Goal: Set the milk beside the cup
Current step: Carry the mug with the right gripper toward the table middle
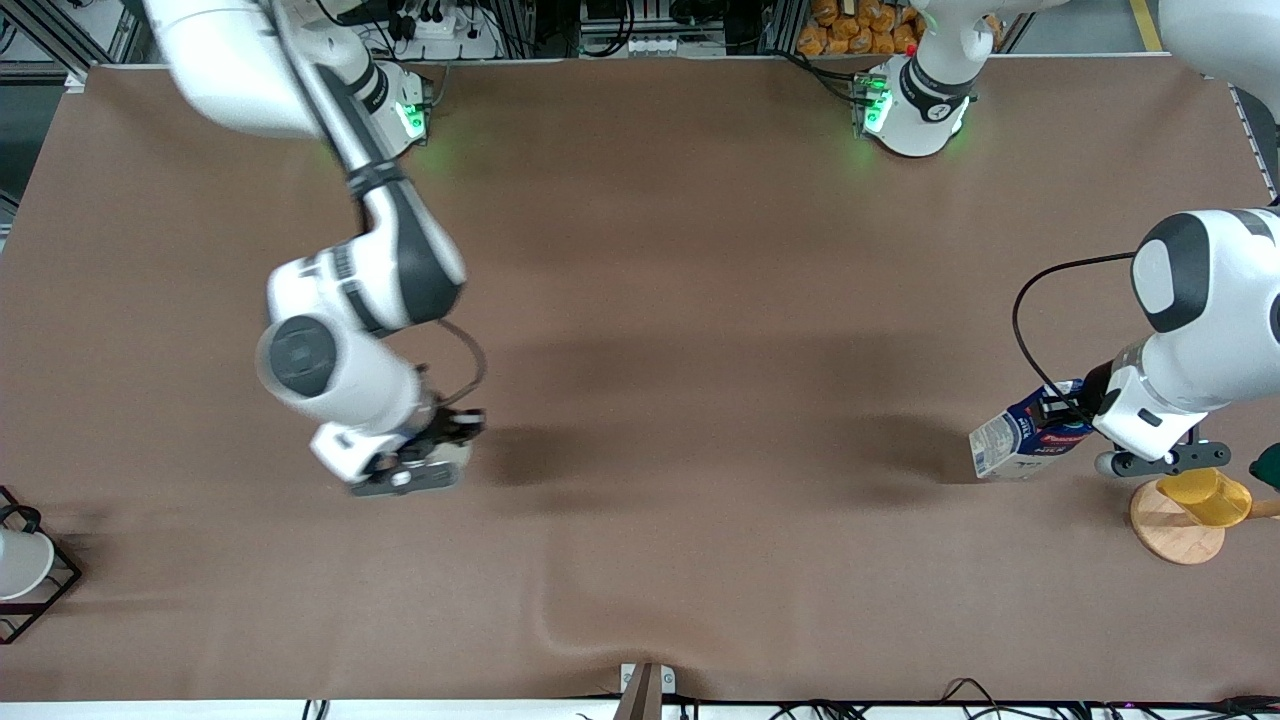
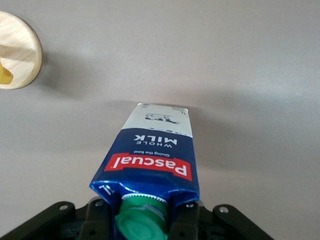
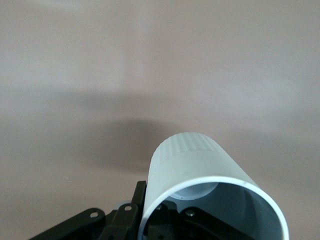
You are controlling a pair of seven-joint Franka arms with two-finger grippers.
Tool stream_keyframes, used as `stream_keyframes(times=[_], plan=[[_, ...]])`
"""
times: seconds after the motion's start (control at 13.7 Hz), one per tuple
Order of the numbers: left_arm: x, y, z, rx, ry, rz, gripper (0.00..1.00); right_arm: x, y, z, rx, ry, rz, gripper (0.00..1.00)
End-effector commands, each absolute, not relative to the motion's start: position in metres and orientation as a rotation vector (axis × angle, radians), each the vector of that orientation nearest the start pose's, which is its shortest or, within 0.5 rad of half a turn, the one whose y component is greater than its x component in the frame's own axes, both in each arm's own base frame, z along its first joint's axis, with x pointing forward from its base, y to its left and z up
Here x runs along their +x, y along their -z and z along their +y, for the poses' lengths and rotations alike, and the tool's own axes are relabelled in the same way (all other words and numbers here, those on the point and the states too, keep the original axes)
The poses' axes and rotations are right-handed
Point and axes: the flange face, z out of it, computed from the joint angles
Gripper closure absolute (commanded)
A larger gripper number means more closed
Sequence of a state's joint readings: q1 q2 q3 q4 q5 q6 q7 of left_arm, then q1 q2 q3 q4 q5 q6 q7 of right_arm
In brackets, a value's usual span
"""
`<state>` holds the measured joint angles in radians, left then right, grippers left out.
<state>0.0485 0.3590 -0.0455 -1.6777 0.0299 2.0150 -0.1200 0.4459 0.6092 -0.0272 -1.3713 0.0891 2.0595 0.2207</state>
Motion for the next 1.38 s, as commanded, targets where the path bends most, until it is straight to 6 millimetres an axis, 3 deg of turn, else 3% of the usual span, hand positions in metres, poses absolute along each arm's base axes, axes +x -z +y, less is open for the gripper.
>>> stream_keyframes(times=[0.0,0.15,0.51,0.66,0.95,1.17,1.31], plan=[[0.653,-0.401,0.004,-3.112,-0.037,-0.194,0.71,0.672,-0.366,0.337,-3.004,0.249,-0.483,1.00],[0.653,-0.402,0.003,-3.113,-0.033,-0.193,0.71,0.669,-0.356,0.358,-2.934,0.323,-0.756,1.00],[0.655,-0.405,0.003,-3.114,-0.023,-0.193,0.71,0.639,-0.324,0.436,-2.736,0.409,-1.320,1.00],[0.655,-0.405,0.003,-3.114,-0.023,-0.193,0.71,0.622,-0.310,0.472,-2.700,0.394,-1.386,1.00],[0.654,-0.405,0.001,-3.112,-0.037,-0.203,0.71,0.557,-0.290,0.545,-2.687,0.332,-1.380,1.00],[0.656,-0.407,0.000,-3.114,-0.030,-0.205,0.71,0.505,-0.284,0.587,-2.724,0.232,-1.317,1.00],[0.656,-0.407,0.001,-3.114,-0.030,-0.207,0.71,0.487,-0.278,0.599,-2.745,0.183,-1.296,1.00]])
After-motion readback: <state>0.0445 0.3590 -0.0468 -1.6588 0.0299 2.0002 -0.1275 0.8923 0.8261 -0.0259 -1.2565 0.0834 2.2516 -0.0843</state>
